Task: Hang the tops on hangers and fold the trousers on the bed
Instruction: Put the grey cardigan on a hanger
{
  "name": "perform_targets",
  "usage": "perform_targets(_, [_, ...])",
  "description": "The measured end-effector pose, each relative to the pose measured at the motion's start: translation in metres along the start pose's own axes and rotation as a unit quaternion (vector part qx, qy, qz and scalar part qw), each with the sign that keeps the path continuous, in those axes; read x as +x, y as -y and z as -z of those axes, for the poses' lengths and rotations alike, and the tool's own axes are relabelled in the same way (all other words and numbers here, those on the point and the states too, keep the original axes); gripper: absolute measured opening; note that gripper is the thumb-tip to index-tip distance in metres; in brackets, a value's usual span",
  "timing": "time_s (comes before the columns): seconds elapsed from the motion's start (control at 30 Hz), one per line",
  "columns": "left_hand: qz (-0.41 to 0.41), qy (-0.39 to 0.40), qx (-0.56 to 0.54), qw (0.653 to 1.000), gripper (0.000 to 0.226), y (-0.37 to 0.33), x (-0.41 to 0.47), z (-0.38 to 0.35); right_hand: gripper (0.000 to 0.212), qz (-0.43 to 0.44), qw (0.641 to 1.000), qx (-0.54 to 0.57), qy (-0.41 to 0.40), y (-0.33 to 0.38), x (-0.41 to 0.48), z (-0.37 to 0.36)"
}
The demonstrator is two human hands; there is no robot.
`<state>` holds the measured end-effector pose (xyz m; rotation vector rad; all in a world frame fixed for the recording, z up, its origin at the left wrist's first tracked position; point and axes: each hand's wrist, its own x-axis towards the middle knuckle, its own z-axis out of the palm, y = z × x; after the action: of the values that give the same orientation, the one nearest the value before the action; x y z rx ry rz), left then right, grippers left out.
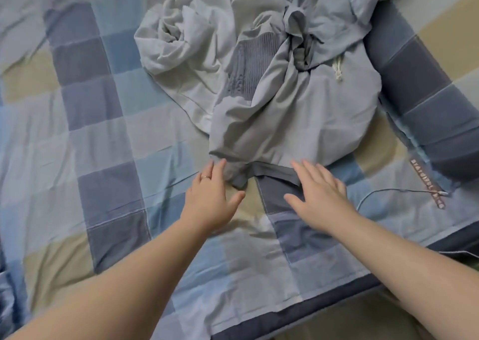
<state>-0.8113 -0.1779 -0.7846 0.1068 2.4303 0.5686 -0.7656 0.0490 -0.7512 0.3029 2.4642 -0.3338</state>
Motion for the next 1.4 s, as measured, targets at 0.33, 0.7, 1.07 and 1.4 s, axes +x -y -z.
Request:
perform_targets(0.33, [0.075, -0.143, -0.257, 0.953, 0.077, 0.001, 0.141, -0.055, 0.12, 0.042, 0.99, -0.135, 0.003, -0.025, 0.169, -0.069])
perform_targets(0.7, [-0.007, 0.108, -0.081, 0.991, 0.018, 0.026, 0.076, -0.079, 0.045, -0.086, 0.92, 0.368, -0.106, 0.0, 0.156, -0.059])
perform_targets(1.07, [0.03, 0.414, 0.015, 0.91, 0.038, 0.053, -0.061, -0.097, 0.072, -0.19, 0.937, 0.292, -0.041, 0.031, 0.126, -0.08])
perform_targets(1.4, [0.11, 0.223, -0.08, 0.965, 0.039, 0.113, -0.107, -0.043, 0.028, -0.103, 0.894, 0.424, -0.103, 0.077, 0.032, -0.071])
